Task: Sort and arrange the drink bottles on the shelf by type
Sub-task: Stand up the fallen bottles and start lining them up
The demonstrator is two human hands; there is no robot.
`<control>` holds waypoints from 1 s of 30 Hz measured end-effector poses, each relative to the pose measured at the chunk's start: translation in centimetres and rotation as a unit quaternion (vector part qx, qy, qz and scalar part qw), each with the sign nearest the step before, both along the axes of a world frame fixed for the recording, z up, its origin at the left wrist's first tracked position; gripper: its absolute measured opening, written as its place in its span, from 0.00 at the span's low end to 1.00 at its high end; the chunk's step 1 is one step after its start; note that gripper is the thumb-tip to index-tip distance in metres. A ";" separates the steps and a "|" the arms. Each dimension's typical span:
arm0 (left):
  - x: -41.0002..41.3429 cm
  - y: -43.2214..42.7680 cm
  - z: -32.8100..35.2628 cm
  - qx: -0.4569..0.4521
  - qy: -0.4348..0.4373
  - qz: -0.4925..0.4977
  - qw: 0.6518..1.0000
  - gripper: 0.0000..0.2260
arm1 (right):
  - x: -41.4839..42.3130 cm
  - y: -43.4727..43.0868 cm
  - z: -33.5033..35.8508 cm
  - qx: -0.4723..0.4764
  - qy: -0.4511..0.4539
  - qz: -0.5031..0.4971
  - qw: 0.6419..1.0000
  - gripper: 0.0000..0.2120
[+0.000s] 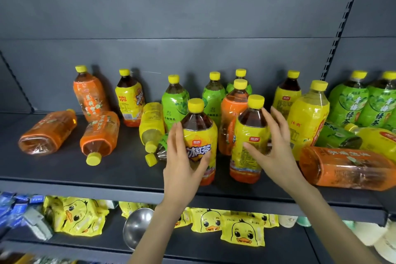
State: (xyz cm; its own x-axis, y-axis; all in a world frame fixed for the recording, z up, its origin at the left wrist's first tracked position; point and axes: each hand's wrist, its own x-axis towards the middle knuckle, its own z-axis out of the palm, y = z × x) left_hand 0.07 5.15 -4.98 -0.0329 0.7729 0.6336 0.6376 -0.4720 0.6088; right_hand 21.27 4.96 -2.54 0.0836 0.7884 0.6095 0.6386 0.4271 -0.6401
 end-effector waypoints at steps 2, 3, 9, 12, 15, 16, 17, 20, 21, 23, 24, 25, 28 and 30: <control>-0.5 -0.3 -0.3 -0.013 -0.010 -0.013 1.000 0.35 | -1.7 -0.8 -0.1 0.104 0.000 -0.021 0.994 0.28; -0.7 -0.4 -0.5 -0.019 -0.026 -0.022 0.999 0.33 | -2.7 -1.2 0.0 0.148 0.000 -0.019 0.989 0.25; -1.3 -0.5 -1.0 -0.059 -0.181 -0.083 0.978 0.22 | -8.2 -0.8 1.0 0.080 0.004 0.118 0.990 0.22; -2.4 0.5 -1.1 -0.110 -0.225 -0.121 0.961 0.26 | -9.3 0.7 0.4 0.021 0.040 0.136 0.990 0.24; -3.3 1.0 -0.6 -0.159 -0.230 -0.176 0.944 0.34 | -9.1 2.0 0.0 0.000 0.064 0.146 0.987 0.24; -3.5 0.9 -0.4 -0.162 -0.229 -0.187 0.941 0.36 | -8.9 2.3 -0.1 -0.005 0.071 0.154 0.986 0.24; -3.6 0.9 -0.4 -0.163 -0.230 -0.194 0.940 0.37 | -8.8 2.4 -0.1 -0.006 0.077 0.162 0.984 0.25; -3.8 0.9 -0.8 -0.154 -0.229 -0.190 0.942 0.37 | -9.1 2.4 -0.2 -0.009 0.091 0.187 0.978 0.24; -4.0 0.9 -0.9 -0.148 -0.228 -0.184 0.945 0.38 | -9.4 2.3 -0.2 -0.012 0.093 0.193 0.977 0.24; -4.6 0.8 -1.0 -0.139 -0.231 -0.176 0.947 0.40 | -10.2 2.0 -0.3 -0.018 0.095 0.204 0.974 0.24; -5.0 0.8 -0.9 -0.136 -0.236 -0.177 0.946 0.40 | -10.6 2.0 -0.3 -0.021 0.096 0.209 0.973 0.24; -5.7 0.7 -0.9 -0.132 -0.240 -0.176 0.946 0.40 | -11.0 1.9 -0.2 -0.024 0.097 0.217 0.971 0.23; -8.3 0.6 -0.8 -0.115 -0.231 -0.155 0.954 0.40 | -12.5 2.3 -0.3 -0.046 0.133 0.271 0.952 0.19; -10.6 0.6 -0.8 -0.105 -0.224 -0.144 0.958 0.41 | -13.1 3.0 -0.9 -0.035 0.147 0.253 0.956 0.17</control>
State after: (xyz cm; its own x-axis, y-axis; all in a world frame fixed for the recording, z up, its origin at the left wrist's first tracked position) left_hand -10.51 5.77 -5.82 -0.0319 0.8998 0.4351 0.1517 -0.4259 0.8919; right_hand 8.14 7.93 -3.44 -0.1599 0.8107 0.5632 0.1496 0.5839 -0.7979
